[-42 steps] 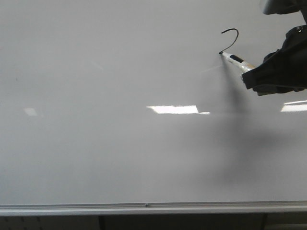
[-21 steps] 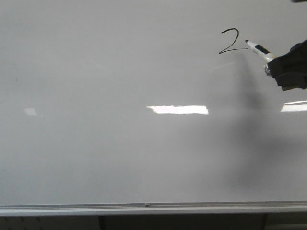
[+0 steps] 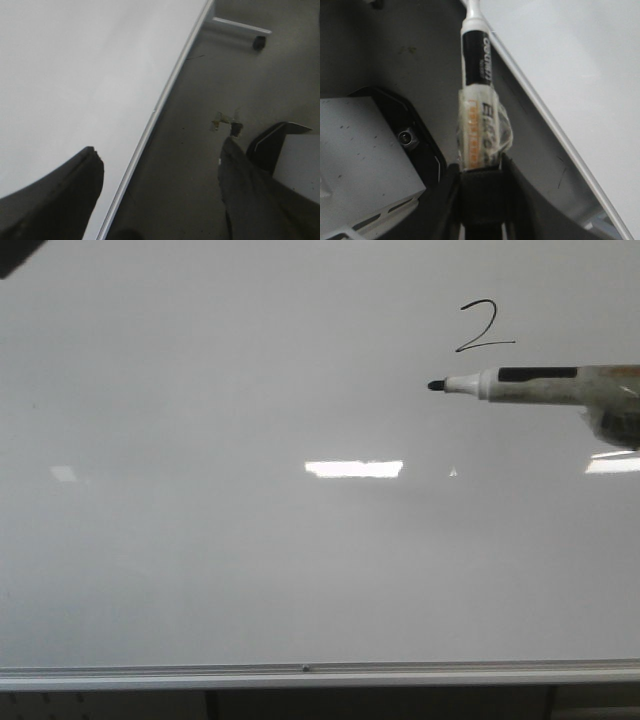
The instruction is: Write number 2 on whiteboard
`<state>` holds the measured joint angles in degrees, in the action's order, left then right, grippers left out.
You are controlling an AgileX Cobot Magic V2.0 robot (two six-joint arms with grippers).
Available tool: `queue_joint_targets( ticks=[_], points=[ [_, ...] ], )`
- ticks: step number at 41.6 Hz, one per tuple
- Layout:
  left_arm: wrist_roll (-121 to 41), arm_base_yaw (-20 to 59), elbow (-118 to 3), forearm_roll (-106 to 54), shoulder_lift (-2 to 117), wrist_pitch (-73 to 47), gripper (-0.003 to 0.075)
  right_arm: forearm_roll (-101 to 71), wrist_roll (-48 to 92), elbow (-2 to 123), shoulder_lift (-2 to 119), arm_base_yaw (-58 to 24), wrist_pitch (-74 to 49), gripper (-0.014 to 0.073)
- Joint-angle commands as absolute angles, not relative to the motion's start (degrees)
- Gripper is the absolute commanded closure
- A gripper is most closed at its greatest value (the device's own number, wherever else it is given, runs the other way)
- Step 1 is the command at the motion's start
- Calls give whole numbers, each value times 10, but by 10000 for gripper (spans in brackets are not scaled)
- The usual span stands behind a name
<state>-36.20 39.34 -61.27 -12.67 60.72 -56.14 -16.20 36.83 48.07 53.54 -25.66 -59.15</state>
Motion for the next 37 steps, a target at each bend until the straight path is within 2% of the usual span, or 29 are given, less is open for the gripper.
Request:
queue_joint_targets(
  ticks=[1, 10, 16, 24, 27, 34, 37],
  points=[
    [-371, 451, -657, -143, 635, -543, 241, -206, 416, 506, 523, -283, -613, 662],
    [-383, 581, -728, -143, 742, -538, 241, -254, 440, 509, 523, -319, -614, 662],
    [-383, 610, -749, -146, 798, -532, 241, -257, 442, 509, 523, -319, -605, 662],
    [-383, 611, -749, -159, 828, -514, 250, -258, 442, 509, 523, -319, -604, 662],
    [-383, 611, -749, -159, 828, -514, 304, -258, 442, 509, 523, -319, -604, 662],
    [-383, 611, -749, -159, 828, -514, 538, -258, 442, 509, 523, -319, -606, 662],
    [-383, 611, -749, -159, 828, -514, 612, -258, 442, 509, 523, -319, -606, 660]
  ],
)
